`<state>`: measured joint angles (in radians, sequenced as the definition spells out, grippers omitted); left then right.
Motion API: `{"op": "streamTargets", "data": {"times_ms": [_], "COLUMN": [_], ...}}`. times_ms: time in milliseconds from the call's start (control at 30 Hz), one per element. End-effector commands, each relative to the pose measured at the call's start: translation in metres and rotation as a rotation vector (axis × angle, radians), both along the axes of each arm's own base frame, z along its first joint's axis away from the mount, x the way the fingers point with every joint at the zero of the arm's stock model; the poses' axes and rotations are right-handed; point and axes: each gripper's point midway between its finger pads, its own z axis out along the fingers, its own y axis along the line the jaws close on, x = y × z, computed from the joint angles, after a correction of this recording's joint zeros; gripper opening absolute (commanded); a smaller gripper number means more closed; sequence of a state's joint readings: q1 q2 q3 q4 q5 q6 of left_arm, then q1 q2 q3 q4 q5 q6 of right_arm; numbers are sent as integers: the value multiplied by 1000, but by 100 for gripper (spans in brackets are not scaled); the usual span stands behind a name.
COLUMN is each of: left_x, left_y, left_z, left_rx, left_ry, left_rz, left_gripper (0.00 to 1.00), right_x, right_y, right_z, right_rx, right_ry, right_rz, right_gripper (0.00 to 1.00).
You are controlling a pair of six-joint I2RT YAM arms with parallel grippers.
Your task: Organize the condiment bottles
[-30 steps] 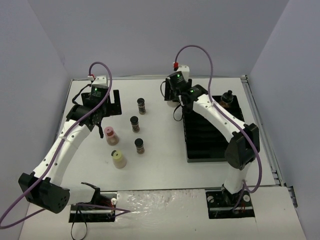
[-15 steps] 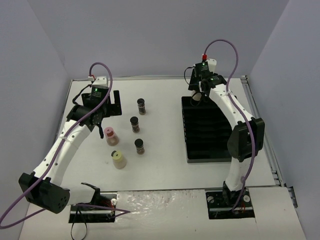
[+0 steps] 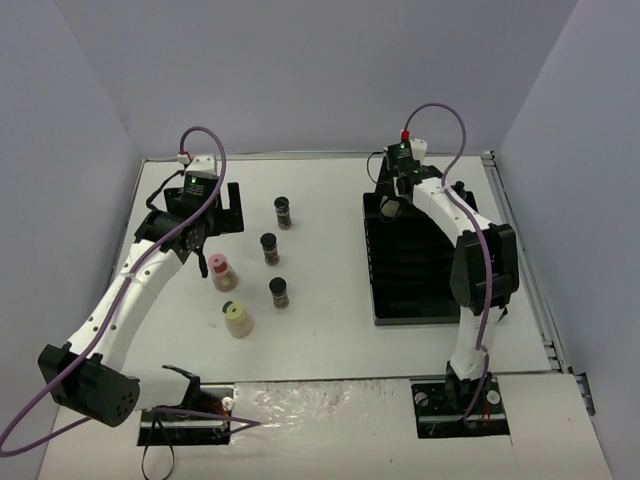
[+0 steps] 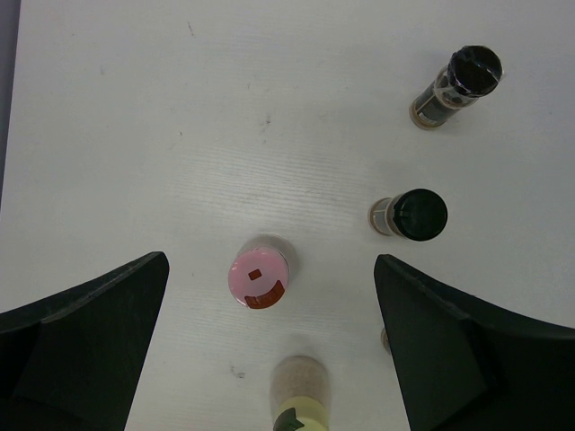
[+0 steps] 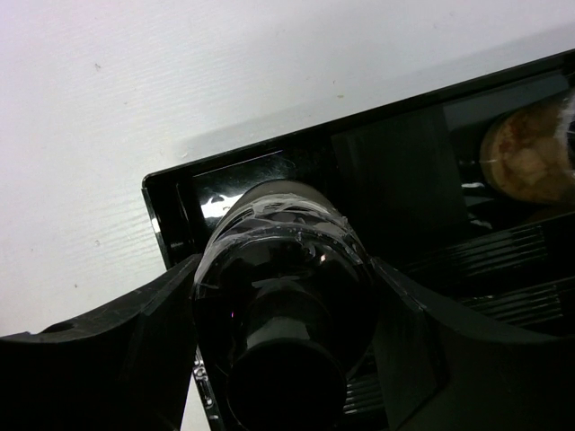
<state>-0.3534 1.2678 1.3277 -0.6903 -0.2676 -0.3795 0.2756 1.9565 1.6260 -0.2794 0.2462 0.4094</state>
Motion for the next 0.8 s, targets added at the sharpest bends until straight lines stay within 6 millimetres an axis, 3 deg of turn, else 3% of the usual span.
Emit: {"op": "streamTargets", "data": {"times_ms": [0, 233, 367, 433, 533, 667, 767], "left_x": [10, 10, 11, 11, 12, 12, 12], "left_y": [-3, -3, -4, -4, -4, -4, -4], "left_z": [23, 23, 22, 22, 22, 21, 19], "left_rx": [-27, -27, -26, -26, -26, -24, -21], "left_ry": [-91, -91, -87, -86, -86, -83, -77], "left_rz": [13, 8, 8, 8, 8, 8, 7], "left_gripper": [97, 97, 97, 97, 97, 97, 97], "right_x": [22, 18, 16, 15, 15, 11, 10], "right_y": [4, 5, 5, 4, 7, 5, 5], "right_z": [11, -20, -27, -27, -23, -19, -10], "right_rx": [53, 52, 45, 41, 34, 7, -1], "right_ry": [-119, -83, -70, -71, -77, -62, -72], "right_rz": [-24, -22, -24, -25, -17, -21, -19], "right_gripper": [0, 0, 0, 17, 54, 75, 84]}}
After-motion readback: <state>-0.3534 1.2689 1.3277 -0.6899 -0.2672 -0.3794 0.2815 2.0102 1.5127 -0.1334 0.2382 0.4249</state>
